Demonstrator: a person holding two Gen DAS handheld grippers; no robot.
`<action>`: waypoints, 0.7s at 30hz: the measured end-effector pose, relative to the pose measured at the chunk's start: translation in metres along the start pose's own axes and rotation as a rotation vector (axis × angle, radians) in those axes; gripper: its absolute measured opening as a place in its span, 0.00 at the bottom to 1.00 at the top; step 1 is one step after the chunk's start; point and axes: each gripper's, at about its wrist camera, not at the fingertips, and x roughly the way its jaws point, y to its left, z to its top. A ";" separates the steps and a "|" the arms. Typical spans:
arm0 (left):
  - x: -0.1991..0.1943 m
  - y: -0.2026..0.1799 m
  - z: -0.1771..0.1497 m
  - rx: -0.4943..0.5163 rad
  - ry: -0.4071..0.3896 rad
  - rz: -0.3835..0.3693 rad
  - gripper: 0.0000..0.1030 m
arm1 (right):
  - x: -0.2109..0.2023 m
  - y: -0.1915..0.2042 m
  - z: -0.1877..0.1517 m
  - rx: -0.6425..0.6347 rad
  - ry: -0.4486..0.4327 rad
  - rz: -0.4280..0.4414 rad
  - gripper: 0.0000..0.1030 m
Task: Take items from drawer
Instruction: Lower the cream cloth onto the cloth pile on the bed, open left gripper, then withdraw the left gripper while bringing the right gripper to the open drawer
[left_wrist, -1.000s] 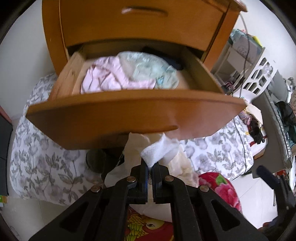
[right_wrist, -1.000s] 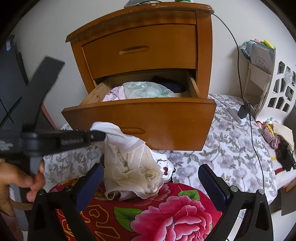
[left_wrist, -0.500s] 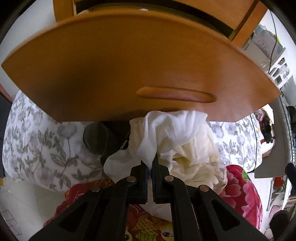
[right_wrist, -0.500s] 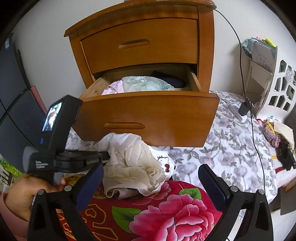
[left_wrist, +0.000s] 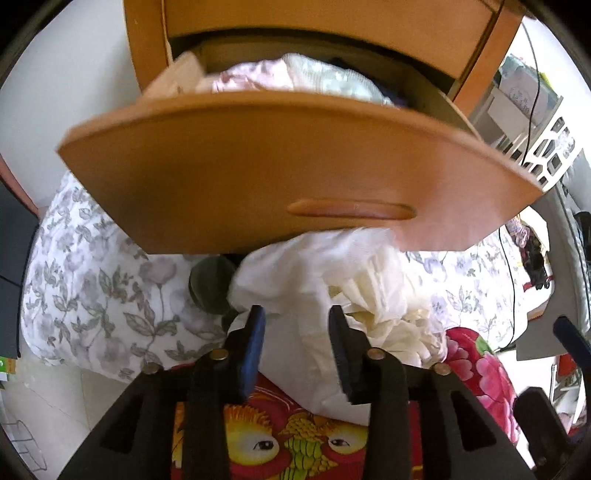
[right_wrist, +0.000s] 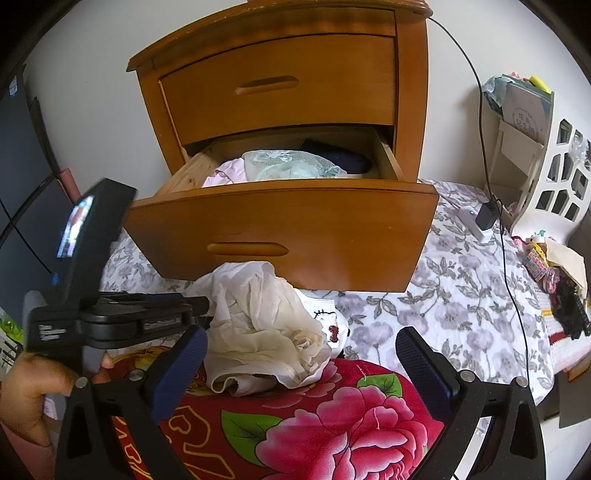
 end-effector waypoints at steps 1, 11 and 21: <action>-0.005 0.000 0.000 -0.001 -0.017 0.003 0.46 | 0.000 0.000 0.000 0.001 -0.001 0.000 1.00; -0.068 -0.002 -0.006 -0.013 -0.239 0.031 0.73 | -0.004 0.000 0.000 0.003 -0.011 -0.004 1.00; -0.100 0.008 -0.013 -0.033 -0.438 0.079 0.91 | -0.005 0.003 0.001 -0.001 -0.013 -0.017 1.00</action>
